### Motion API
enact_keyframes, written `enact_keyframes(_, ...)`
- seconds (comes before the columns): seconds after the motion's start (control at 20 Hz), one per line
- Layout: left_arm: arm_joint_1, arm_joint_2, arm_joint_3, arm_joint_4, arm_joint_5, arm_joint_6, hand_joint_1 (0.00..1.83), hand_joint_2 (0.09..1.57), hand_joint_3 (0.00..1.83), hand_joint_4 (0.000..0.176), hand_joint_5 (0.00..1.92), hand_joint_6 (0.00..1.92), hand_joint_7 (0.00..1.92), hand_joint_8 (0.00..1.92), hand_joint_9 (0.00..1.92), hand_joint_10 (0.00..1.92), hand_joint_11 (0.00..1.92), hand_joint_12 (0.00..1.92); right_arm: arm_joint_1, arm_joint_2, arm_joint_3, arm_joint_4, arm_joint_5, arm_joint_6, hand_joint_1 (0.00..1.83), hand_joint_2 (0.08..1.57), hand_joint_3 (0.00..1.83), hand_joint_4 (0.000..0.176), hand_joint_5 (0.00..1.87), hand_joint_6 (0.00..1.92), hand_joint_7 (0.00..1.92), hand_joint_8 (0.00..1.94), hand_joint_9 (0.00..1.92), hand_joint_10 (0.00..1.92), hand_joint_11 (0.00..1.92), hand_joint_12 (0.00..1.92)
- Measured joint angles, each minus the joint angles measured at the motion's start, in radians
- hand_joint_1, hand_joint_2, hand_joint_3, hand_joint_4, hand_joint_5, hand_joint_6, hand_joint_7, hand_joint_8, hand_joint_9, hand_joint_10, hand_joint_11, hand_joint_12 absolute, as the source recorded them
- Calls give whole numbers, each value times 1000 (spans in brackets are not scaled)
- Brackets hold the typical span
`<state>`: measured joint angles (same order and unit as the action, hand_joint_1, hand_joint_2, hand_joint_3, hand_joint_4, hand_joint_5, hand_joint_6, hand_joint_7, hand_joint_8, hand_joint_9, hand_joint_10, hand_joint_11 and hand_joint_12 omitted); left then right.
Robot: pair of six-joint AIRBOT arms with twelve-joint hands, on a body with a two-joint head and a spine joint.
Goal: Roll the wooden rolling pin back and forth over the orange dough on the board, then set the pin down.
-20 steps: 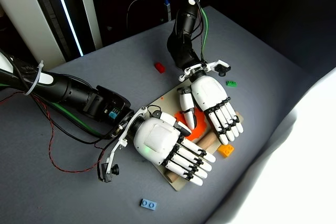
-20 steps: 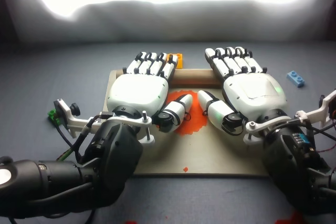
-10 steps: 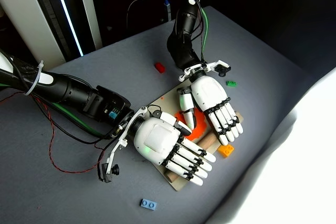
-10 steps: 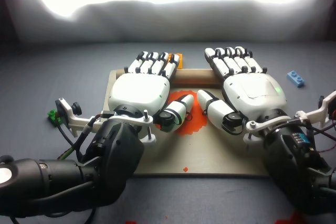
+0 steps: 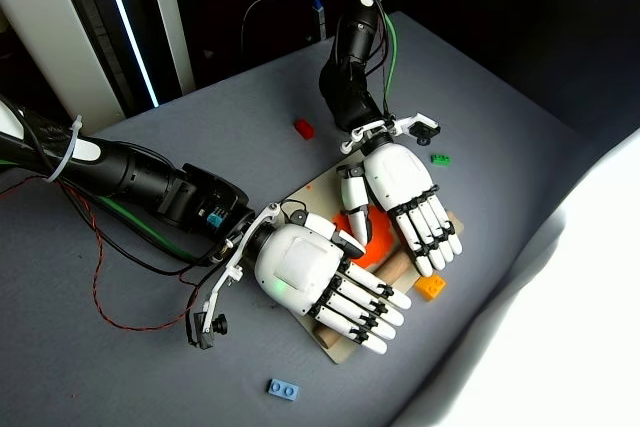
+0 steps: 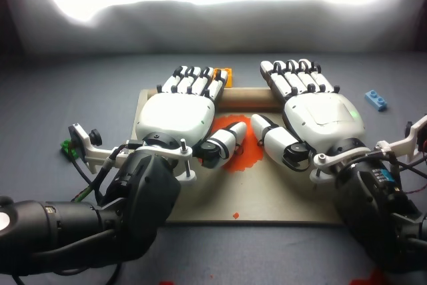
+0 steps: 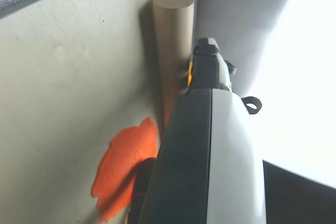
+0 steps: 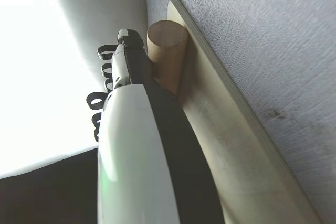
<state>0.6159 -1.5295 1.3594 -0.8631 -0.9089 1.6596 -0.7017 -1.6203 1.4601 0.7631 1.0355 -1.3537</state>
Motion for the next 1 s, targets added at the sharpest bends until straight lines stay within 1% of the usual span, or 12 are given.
enact_keyframes(0.35,0,3,-2,1,6,-3,0,1489,6,0,0,0,0,0,0,0,0,0,-4,0,-2,-4,6,0,0,1549,17,0,25,10,12,3,0,0,0,0)
enact_keyframes(0.65,0,10,-3,2,17,-34,0,1487,5,0,0,0,0,0,0,0,0,0,-9,0,-5,-8,10,-1,0,1551,14,0,0,0,0,0,0,0,0,0)
enact_keyframes(1.0,0,20,-3,7,35,-45,0,1484,3,0,0,0,0,0,0,0,0,0,-14,0,-12,-10,20,-8,0,1557,15,0,0,0,0,0,0,0,0,0)
